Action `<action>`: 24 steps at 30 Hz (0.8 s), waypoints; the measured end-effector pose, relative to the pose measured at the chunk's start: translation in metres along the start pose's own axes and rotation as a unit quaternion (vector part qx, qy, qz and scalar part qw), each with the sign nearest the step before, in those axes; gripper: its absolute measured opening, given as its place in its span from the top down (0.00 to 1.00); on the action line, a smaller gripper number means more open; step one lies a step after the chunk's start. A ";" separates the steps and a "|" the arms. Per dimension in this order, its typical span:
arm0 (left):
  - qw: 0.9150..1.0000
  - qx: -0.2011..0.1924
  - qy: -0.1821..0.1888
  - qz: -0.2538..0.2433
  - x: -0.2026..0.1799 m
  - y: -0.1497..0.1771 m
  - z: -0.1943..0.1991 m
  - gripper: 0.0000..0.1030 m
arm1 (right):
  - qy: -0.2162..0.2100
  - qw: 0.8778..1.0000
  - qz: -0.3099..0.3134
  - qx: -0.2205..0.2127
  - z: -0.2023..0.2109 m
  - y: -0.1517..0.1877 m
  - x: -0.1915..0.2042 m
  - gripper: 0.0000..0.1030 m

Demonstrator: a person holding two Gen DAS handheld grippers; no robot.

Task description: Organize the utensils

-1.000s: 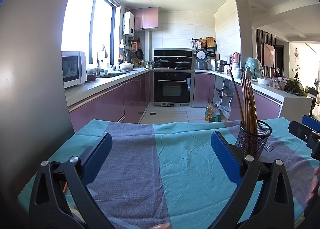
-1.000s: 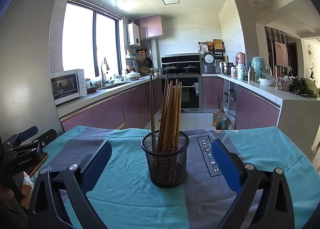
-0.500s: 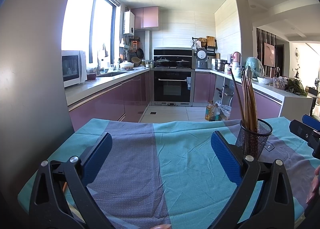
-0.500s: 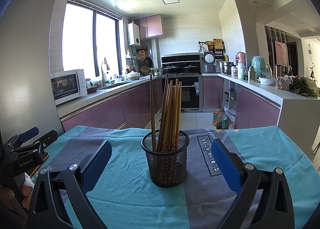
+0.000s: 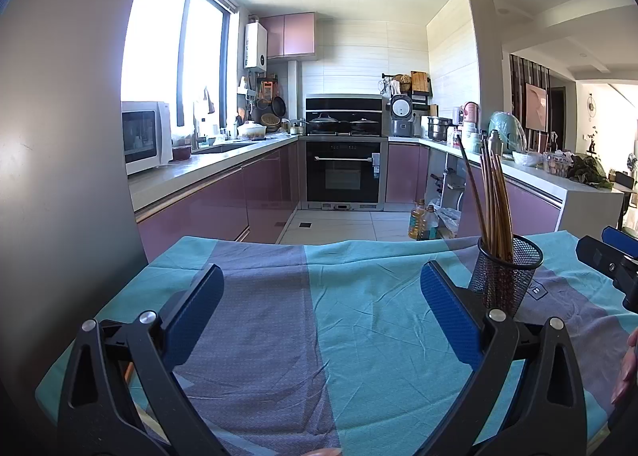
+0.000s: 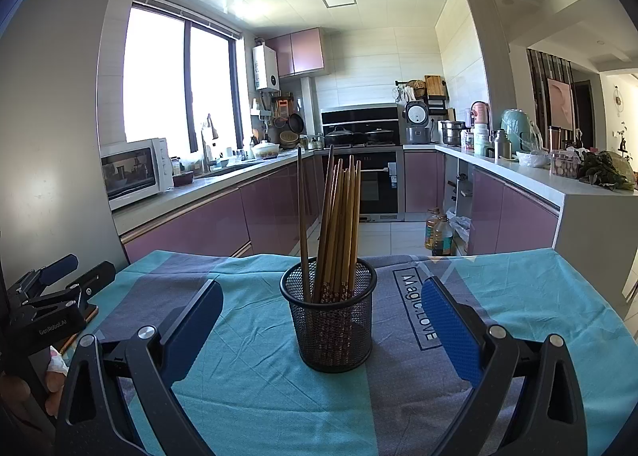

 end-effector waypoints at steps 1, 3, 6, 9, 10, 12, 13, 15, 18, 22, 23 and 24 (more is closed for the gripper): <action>1.000 0.001 0.000 0.001 0.001 0.000 -0.001 0.06 | 0.000 1.000 0.000 0.000 0.000 0.000 0.000 0.06; 1.000 0.001 -0.001 0.001 0.001 0.000 -0.002 0.06 | 0.000 1.000 0.000 0.001 0.000 0.000 0.001 0.06; 1.000 0.000 -0.002 0.002 0.002 0.000 -0.003 0.06 | 0.000 1.000 -0.001 0.002 -0.001 0.000 0.000 0.06; 1.000 0.000 -0.001 0.002 0.002 0.000 -0.003 0.06 | -0.002 1.000 -0.002 0.002 -0.002 -0.001 0.000 0.06; 1.000 -0.001 -0.001 0.001 0.002 0.000 -0.003 0.06 | -0.001 1.000 -0.001 0.003 -0.003 0.000 -0.001 0.06; 1.000 -0.003 -0.004 0.002 0.002 0.000 -0.002 0.06 | -0.002 1.000 -0.001 0.004 -0.003 0.000 -0.002 0.06; 1.000 -0.004 -0.004 0.005 0.002 0.000 -0.002 0.06 | -0.002 1.000 -0.001 0.005 -0.004 -0.001 -0.002 0.06; 1.000 -0.001 0.002 0.008 0.002 0.001 -0.003 0.06 | -0.001 1.000 0.001 0.005 -0.004 0.000 -0.002 0.06; 1.000 0.002 -0.004 0.003 0.001 0.004 -0.005 0.06 | 0.006 1.000 0.002 0.008 -0.003 0.000 -0.008 0.06; 0.999 0.042 0.002 -0.002 0.001 0.013 -0.023 0.06 | 0.040 0.999 -0.002 0.028 -0.004 0.005 -0.034 0.06; 0.999 0.053 -0.001 -0.007 0.001 0.016 -0.029 0.06 | 0.049 0.998 -0.005 0.039 -0.005 0.008 -0.042 0.06; 0.998 0.068 -0.003 -0.012 0.002 0.021 -0.038 0.06 | 0.061 0.996 -0.012 0.061 -0.009 0.012 -0.057 0.06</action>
Point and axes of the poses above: each gripper's, at about its wrist camera, not at the fingertips, and z roughly against the way its jaws point, x to its left, y to its underside, the point moved 5 cm from there along -z, roughly the way its jaws point, and after that the axes turned 14 degrees about -y, right-handed, at the moved point
